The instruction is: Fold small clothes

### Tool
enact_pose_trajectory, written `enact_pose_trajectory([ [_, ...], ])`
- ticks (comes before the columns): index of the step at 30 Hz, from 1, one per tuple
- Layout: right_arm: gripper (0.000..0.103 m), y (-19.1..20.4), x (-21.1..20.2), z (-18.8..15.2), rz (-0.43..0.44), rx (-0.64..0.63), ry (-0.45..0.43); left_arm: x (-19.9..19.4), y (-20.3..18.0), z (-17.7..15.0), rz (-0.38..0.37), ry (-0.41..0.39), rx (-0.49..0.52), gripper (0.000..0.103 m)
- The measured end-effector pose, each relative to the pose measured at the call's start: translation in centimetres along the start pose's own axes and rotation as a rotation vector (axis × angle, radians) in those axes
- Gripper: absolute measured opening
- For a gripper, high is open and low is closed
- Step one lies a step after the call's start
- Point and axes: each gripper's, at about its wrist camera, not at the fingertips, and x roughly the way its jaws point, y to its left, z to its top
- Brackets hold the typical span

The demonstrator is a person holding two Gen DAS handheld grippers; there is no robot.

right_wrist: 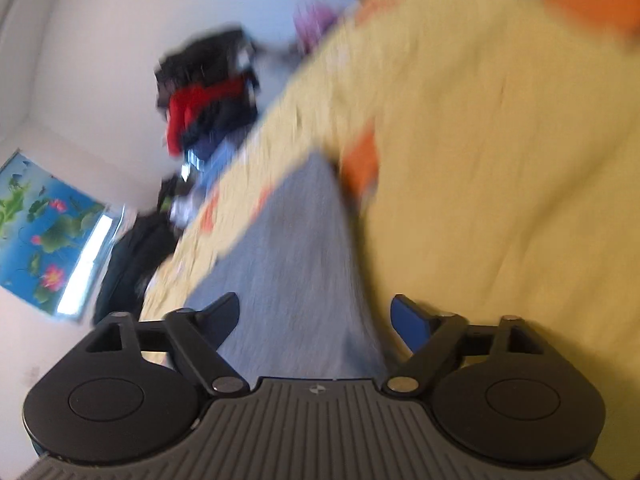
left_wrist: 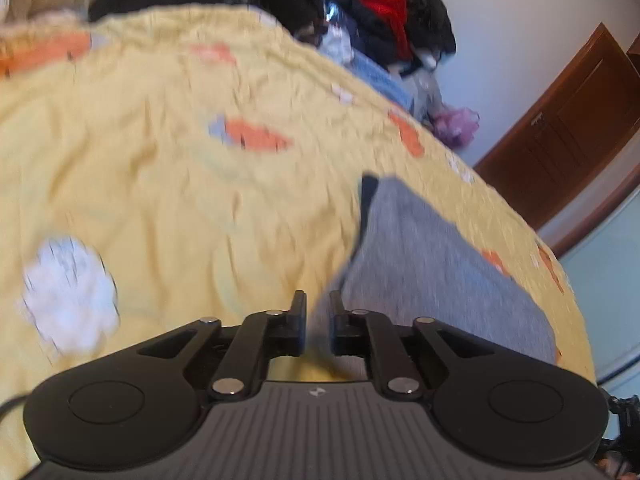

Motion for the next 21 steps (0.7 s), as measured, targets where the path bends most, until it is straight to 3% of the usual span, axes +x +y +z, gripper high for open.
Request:
enact_pose_trajectory([
  [1, 0.084, -0.1, 0.0, 1.2, -0.019, -0.008, -0.016, 0.0, -0.3, 0.7, -0.006, -0.023, 0.006, 0.035],
  [2, 0.084, -0.3, 0.2, 2.4, -0.025, -0.014, -0.031, 0.5, -0.8, 1.6, -0.014, -0.04, 0.017, 0.074],
  [3, 0.084, -0.2, 1.0, 3.6, -0.021, -0.029, -0.032, 1.4, -1.6, 2.5, -0.006, -0.062, 0.035, 0.096],
  [5, 0.083, 0.1, 3.7, 5.8, -0.01, -0.073, -0.011, 3.8, -3.9, 3.8, 0.012, -0.119, 0.136, 0.096],
  [9, 0.075, 1.2, 11.2, 8.7, -0.057, -0.13, 0.076, 10.7, -9.6, 5.7, 0.067, -0.066, 0.369, 0.095],
  [12, 0.073, 2.3, 15.9, 9.3, -0.089, -0.175, 0.14, 14.5, -12.9, 6.2, 0.092, -0.06, 0.507, 0.083],
  [14, 0.073, 3.5, 17.6, 9.3, -0.102, -0.23, 0.15, 16.6, -14.2, 7.0, 0.098, -0.044, 0.552, 0.081],
  [17, 0.072, 4.5, 18.8, 9.5, -0.093, -0.273, 0.158, 20.2, -15.0, 8.2, 0.124, 0.012, 0.594, 0.068],
  [19, 0.061, 4.7, 19.2, 9.6, -0.087, -0.291, 0.164, 22.6, -15.1, 8.5, 0.14, 0.073, 0.613, 0.065],
  [21, 0.048, 4.6, 19.5, 9.6, -0.074, -0.299, 0.178, 24.4, -15.0, 8.6, 0.137, 0.131, 0.61, 0.05],
])
